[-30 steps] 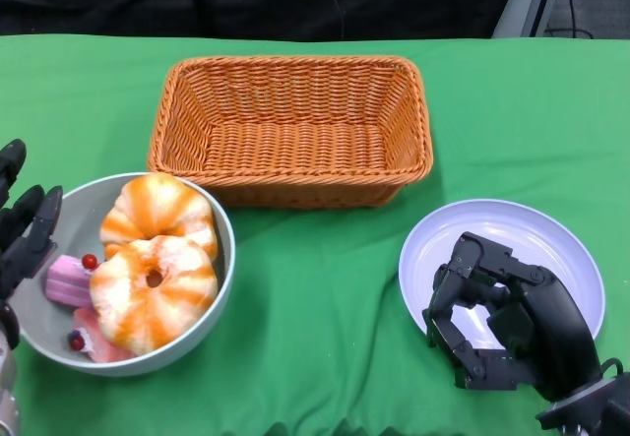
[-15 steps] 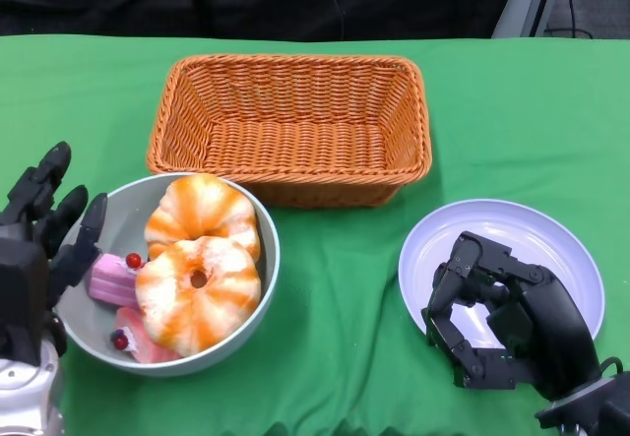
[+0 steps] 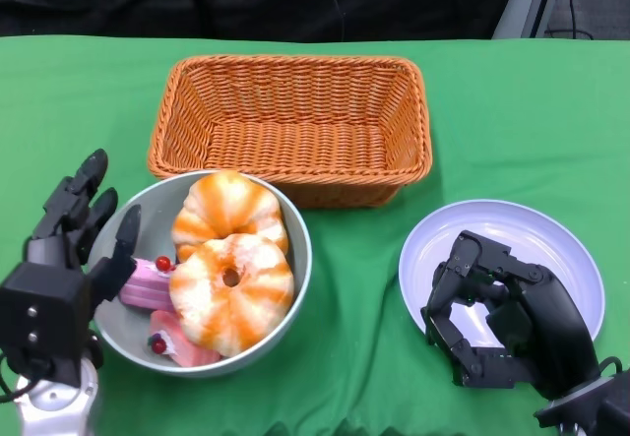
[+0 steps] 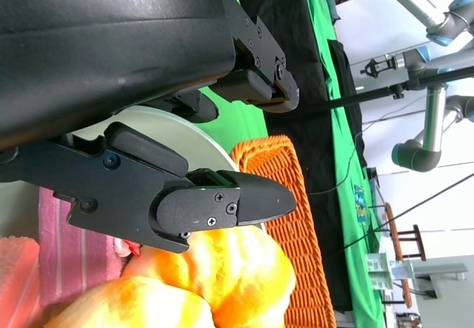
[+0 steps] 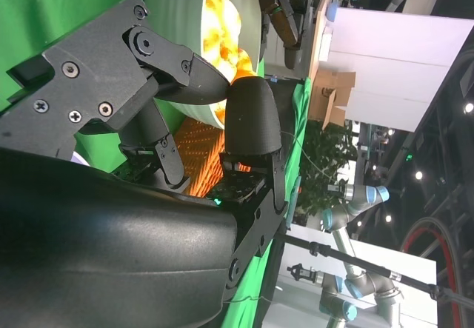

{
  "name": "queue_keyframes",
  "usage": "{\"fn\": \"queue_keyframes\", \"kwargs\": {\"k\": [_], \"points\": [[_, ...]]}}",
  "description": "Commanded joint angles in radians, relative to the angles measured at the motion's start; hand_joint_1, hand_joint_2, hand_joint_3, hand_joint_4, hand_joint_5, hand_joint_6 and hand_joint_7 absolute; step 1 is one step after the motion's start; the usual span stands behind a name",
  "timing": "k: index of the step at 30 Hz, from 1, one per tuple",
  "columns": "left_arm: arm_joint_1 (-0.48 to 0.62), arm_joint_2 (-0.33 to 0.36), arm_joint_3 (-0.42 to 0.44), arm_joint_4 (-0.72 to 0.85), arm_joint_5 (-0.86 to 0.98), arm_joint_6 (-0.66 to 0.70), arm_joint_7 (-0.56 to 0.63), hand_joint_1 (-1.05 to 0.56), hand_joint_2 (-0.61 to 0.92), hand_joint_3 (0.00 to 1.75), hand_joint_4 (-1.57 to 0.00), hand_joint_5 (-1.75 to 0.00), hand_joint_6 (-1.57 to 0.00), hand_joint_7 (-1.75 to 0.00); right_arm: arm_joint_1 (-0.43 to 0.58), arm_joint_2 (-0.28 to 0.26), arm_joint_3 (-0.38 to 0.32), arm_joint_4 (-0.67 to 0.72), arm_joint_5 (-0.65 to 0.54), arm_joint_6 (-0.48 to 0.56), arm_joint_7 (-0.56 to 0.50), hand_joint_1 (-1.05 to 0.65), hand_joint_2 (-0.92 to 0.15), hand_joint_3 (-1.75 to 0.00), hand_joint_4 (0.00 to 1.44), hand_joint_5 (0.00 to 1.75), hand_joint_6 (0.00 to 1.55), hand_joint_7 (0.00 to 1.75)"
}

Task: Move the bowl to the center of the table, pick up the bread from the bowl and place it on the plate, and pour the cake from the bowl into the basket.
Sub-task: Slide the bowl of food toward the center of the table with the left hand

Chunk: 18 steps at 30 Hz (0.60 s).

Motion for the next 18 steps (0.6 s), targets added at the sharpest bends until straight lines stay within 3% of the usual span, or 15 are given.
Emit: {"fn": "queue_keyframes", "kwargs": {"k": [1, 18], "points": [[0.036, -0.026, -0.017, -0.01, 0.02, 0.018, 0.022, -0.61, 0.92, 0.5, -0.55, -0.05, -0.5, -0.03, -0.009, -0.004, -0.012, 0.007, 0.003, -0.006, -0.007, -0.18, -0.49, -1.1, 0.76, 1.75, 0.6, 1.58], [0.142, -0.072, -0.064, -0.175, -0.005, 0.064, -0.049, -0.64, 0.92, 0.41, -0.63, -0.06, -0.58, -0.03, -0.012, -0.003, -0.011, 0.016, 0.021, -0.006, 0.008, -0.2, -0.49, -1.08, 0.76, 1.75, 0.6, 1.58]]}}
